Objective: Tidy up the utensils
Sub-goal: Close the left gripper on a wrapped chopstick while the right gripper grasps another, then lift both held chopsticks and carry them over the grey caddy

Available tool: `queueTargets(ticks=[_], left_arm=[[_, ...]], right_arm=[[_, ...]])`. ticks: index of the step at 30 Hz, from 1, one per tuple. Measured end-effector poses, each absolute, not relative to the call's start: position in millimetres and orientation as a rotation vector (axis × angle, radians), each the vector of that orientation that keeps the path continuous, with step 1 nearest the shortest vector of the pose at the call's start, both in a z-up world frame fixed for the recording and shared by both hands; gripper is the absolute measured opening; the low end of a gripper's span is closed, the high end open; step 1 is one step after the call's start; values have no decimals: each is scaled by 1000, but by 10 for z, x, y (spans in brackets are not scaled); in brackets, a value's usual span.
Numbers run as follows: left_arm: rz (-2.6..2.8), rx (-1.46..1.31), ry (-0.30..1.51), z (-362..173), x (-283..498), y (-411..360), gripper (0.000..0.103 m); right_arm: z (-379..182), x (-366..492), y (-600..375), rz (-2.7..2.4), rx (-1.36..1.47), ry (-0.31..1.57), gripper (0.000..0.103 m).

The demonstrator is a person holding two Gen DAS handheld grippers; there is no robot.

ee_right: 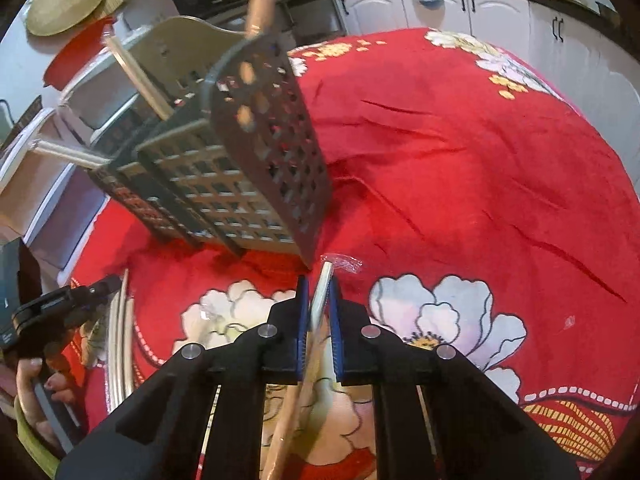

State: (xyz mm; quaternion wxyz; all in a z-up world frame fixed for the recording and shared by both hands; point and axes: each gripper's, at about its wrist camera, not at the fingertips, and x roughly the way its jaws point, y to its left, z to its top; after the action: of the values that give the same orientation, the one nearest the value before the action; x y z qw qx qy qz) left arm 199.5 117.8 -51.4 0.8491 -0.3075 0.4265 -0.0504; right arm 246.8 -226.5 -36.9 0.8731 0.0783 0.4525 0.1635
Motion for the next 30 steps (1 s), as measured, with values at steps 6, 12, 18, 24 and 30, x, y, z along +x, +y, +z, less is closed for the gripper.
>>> queueTargets(ticks=[6,12,18,24,30], left_arm=[[-116,-629,845,-292,1852,1170,2],[-110,-596,785,-74,1726,1171,2],[-137,-581,743,88,1658,1126,2],[-167,-579,711,210,1592,1093,1],[-191,-564,677,377,1527,1043,1]], right_arm=[[-206,2339,-2168,375,141,891,9],[-97,2234,-2110,398,130,860,8],[44,2150,-2100,413,130,820,7],[181,2034,-2093,422,124,784,7],[313,1941,-2090,434,120,748,6]])
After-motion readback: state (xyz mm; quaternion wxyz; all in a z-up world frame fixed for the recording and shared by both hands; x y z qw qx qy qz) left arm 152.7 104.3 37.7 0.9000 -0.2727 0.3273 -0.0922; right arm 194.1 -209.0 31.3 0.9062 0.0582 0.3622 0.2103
